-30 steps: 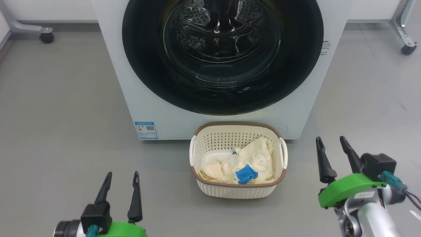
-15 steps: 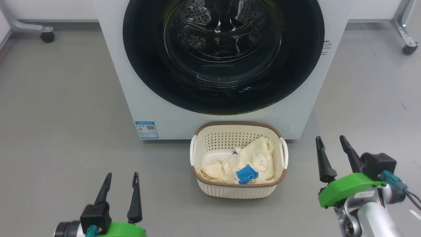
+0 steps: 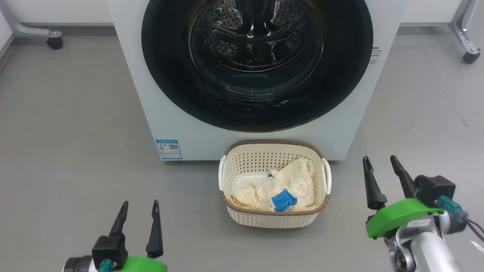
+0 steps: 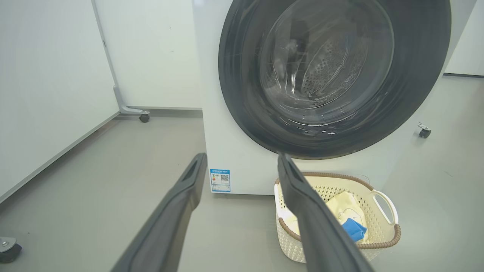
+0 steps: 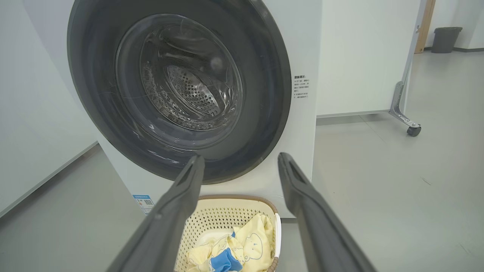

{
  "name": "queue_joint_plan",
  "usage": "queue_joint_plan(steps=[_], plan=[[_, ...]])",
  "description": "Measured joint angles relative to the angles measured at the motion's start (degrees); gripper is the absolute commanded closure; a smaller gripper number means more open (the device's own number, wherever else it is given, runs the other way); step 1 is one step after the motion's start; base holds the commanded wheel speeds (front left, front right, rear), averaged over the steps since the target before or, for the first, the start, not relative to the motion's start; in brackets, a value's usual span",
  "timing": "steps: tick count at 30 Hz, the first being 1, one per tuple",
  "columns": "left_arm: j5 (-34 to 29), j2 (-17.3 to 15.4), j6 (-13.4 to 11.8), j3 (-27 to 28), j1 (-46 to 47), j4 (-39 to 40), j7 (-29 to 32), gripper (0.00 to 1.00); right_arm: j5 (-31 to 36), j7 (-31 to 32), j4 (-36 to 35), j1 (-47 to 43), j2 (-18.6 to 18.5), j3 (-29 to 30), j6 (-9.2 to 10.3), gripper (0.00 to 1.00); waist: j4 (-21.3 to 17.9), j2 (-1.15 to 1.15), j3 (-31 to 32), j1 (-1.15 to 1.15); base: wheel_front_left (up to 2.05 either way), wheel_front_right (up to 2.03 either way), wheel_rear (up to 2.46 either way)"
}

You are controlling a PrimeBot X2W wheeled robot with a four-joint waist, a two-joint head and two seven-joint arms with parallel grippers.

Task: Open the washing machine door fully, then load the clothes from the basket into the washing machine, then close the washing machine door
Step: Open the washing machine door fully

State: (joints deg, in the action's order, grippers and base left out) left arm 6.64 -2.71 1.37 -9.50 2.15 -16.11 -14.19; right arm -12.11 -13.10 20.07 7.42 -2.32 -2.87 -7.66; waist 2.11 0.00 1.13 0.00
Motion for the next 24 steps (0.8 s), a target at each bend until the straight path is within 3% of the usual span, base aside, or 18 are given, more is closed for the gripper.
queue_joint_plan(steps=[11,24], plan=[[-0.67,0.00,0.02,-0.19,0.02,-1.51,0.00,0.00,0.00,0.02,0.05,-0.01,0.00,0.00,0.00,0.00,0.16,0.00,0.39,0.00,0.32,0.32,-0.65],[-0.68,-0.01,0.03,-0.15,0.06,-1.54,0.00,0.00,0.00,0.14,0.14,0.04,0.03,-0.37,0.00,0.00,0.17,0.00,0.41,0.00,1.12,1.12,-2.24]])
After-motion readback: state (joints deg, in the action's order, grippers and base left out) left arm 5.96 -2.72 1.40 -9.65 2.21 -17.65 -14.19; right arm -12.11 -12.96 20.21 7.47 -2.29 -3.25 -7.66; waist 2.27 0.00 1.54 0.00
